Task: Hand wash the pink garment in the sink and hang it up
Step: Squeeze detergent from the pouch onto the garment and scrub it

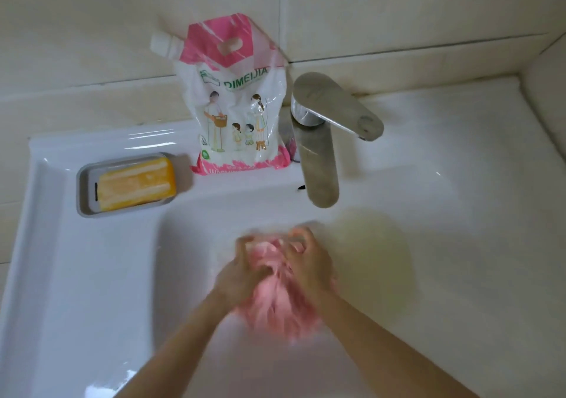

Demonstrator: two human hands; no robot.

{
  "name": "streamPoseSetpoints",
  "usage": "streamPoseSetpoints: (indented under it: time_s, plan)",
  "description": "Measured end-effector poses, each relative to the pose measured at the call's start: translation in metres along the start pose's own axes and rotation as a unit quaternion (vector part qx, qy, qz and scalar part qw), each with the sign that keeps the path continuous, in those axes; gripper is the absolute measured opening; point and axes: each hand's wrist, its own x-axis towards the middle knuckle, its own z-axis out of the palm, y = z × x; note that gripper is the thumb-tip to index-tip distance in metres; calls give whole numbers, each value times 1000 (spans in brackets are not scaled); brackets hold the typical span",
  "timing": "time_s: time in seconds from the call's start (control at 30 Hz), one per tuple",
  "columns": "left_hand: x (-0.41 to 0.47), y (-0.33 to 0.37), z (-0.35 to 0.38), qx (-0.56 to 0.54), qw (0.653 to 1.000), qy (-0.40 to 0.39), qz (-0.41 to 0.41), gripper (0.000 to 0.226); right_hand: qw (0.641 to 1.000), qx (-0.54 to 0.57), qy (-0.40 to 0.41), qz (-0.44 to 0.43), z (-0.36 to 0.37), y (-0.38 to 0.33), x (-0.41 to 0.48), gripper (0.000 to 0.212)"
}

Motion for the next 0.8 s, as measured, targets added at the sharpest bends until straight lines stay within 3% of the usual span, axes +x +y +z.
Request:
streamPoseSetpoints:
  time_s: [0.03, 0.1, 0.17, 0.23, 0.27, 0.33, 0.37, 0.43, 0.57, 0.63, 0.73, 0.8]
  plan:
    - [-7, -10, -13, -90, 993, -76, 26, 70, 997, 69, -9, -17, -8, -1, -6, 23]
    - [-25, -20, -33, -163, 966, -195, 48, 84, 988, 146, -39, -36, -24, -4, -22, 31]
    - [-37, -27, -31, -173, 960, -217, 46, 78, 992, 104, -52, -43, -26, 0, -36, 28]
    - [-40, -31, -7, -84, 986, -144, 15, 66, 991, -93, -35, -94, -19, 13, -47, 30]
    - [-40, -31, 7, 28, 997, -67, 12, 63, 972, -194, -10, -131, -17, 18, -52, 29]
    - [-34, -39, 29, 227, 967, 96, 68, 57, 944, -290, 15, -160, -6, 36, -56, 30]
    - [-32, -43, 38, 238, 958, 137, 88, 52, 944, -295, 11, -150, 1, 43, -57, 35]
    - [-27, -45, 55, 196, 970, 134, 54, 51, 957, -265, -23, -115, 12, 49, -57, 39]
    - [-16, -43, 74, 128, 973, 179, 67, 28, 958, -241, 45, -151, 28, 42, -47, 27]
    - [2, -49, 74, 93, 966, 226, 83, 29, 955, -225, 85, -172, 34, 36, -33, 26]
    - [26, -31, 66, 58, 955, 284, 53, 29, 969, -194, 93, -124, 34, 25, -12, 35]
    - [37, -12, 56, 132, 961, 243, 1, 50, 977, -172, 89, -91, 28, 20, 2, 40]
